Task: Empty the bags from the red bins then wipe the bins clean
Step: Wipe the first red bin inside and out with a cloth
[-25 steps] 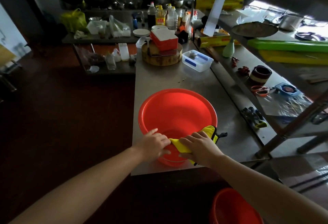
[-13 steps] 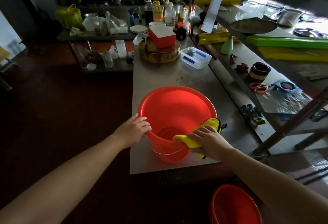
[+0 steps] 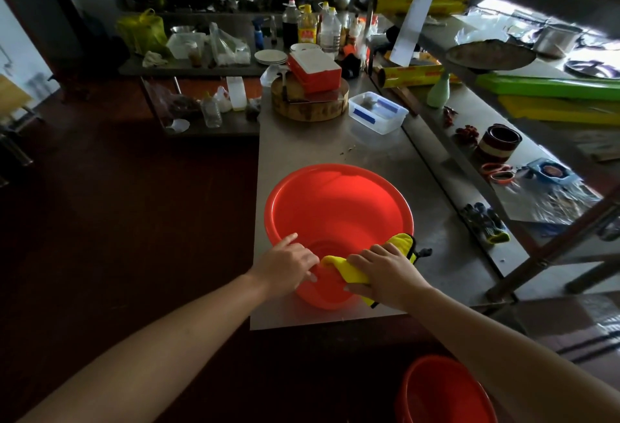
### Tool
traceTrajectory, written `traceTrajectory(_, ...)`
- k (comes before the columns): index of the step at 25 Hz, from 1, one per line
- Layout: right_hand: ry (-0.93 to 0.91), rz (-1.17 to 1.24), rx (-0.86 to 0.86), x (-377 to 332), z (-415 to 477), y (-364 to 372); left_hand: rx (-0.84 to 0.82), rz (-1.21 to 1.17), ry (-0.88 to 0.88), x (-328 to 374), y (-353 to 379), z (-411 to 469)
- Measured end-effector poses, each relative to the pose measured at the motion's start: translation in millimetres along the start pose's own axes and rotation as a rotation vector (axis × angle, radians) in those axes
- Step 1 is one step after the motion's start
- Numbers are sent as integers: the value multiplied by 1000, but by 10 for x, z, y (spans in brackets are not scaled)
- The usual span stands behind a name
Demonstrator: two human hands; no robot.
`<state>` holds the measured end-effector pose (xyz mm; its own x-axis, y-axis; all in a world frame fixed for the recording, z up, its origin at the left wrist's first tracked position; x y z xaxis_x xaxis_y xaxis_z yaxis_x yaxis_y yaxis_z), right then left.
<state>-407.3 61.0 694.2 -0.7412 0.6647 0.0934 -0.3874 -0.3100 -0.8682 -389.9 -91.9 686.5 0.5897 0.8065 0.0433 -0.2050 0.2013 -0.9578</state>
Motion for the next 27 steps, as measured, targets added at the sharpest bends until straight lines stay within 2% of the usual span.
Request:
traceTrajectory(3, -70, 12, 20, 207, -128, -73, 58, 138, 39, -452, -188, -103)
traceTrajectory(5, -68, 25, 15, 256, -141, -69, -13, 175, -29, -679, -244, -82)
traceTrajectory(10, 18, -72, 8, -9, 45, -34, -177, 179, 108, -20, -11, 136)
traceTrajectory(13, 61, -113, -1, -163, 101, -11, -176, 91, 9, 129, 140, 183)
traceTrajectory(15, 56, -102, -12, -177, 82, 9, -123, 60, 43, 149, 139, 189)
traceTrajectory(18, -9, -39, -31, -4, -15, -38, -85, 26, 58, -143, 19, 84)
traceTrajectory(20, -67, 9, -48, 140, -103, -77, -80, 87, 20, -503, -108, 8)
traceTrajectory(22, -115, 21, -47, 204, -153, -102, -160, 189, -27, -714, -164, -17)
traceTrajectory(25, -121, -42, -6, 101, -100, -103, -239, 272, 118, -326, -70, 55)
traceTrajectory(27, -82, -79, 20, -55, -10, -81, -226, 215, 179, 62, 42, 75)
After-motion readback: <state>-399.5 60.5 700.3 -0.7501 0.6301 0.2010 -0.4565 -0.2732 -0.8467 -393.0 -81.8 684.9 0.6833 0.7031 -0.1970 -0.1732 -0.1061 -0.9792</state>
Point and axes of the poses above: each hand's wrist, its own z-axis towards the middle knuckle, its own y-axis out of the palm, x = y × z, the point moved 10 cm from there along z, towards the middle knuckle, and after that the axes turned 13 degrees about x, right-handed, at the moved point
